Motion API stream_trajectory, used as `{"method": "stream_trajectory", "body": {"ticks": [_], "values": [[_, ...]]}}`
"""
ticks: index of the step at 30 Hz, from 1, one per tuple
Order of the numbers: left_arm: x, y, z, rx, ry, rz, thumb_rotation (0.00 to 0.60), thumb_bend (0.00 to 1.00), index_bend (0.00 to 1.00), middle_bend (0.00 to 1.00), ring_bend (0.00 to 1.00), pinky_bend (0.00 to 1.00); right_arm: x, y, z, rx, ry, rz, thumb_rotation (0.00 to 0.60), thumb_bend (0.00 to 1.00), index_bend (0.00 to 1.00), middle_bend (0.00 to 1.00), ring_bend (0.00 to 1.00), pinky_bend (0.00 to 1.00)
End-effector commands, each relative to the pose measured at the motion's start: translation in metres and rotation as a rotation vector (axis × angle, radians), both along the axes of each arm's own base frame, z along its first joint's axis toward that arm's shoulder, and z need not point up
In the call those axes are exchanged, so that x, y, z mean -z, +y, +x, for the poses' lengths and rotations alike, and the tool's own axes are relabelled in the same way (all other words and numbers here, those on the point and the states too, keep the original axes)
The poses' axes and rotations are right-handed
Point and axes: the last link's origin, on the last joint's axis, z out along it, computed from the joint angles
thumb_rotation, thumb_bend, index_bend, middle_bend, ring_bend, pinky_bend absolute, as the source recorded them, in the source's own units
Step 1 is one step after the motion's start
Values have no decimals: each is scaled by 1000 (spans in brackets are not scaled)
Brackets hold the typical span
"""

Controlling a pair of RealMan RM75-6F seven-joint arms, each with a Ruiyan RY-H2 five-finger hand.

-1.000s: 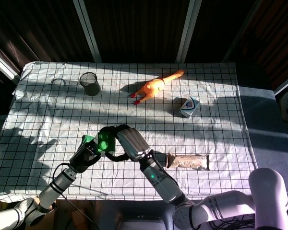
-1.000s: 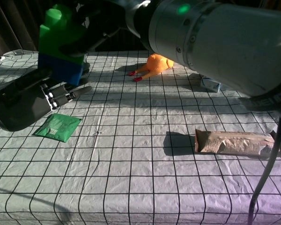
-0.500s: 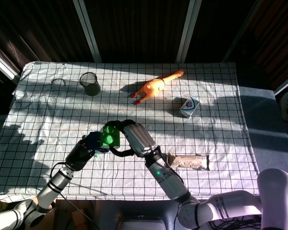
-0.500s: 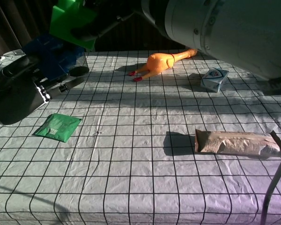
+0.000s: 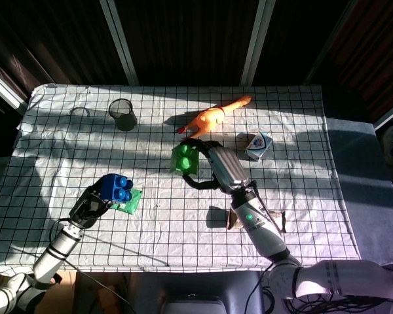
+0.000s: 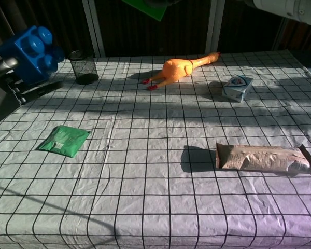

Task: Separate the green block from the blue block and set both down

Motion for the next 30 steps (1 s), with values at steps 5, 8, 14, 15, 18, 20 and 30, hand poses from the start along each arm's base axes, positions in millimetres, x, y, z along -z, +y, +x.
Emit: {"method": "stream_trajectory", "body": {"ticks": [5,8,14,15,18,20,30], "values": [[-25,1,-72,-93,840,301,600,706,789,828,437,227,8,-18,-85,106,314,-53,600,348,964,701,532,267],[-23,2,-78,-106,1046,358,600,704,784,824,435,222,28,-21,-109,117,411,-55,600,348,964,701,532,269],[-4,4,-73,-84,1300,412,600,694,776,817,424,154,71,-27,-139,140,539,-41,600,345,918,701,500,271],[-1,4,-72,-75,1325,407,600,691,772,813,418,132,77,-27,-142,150,549,-28,600,345,906,701,490,271],[10,5,-67,-65,1388,404,600,689,761,806,399,112,92,-27,-149,176,565,13,600,344,846,696,440,271],[16,5,-63,-63,1401,401,600,686,747,780,372,96,99,-26,-150,178,577,36,600,344,768,651,390,266],[30,3,-53,-23,1441,341,600,558,402,372,112,6,100,-21,-155,161,633,132,600,344,172,227,83,71]]}}
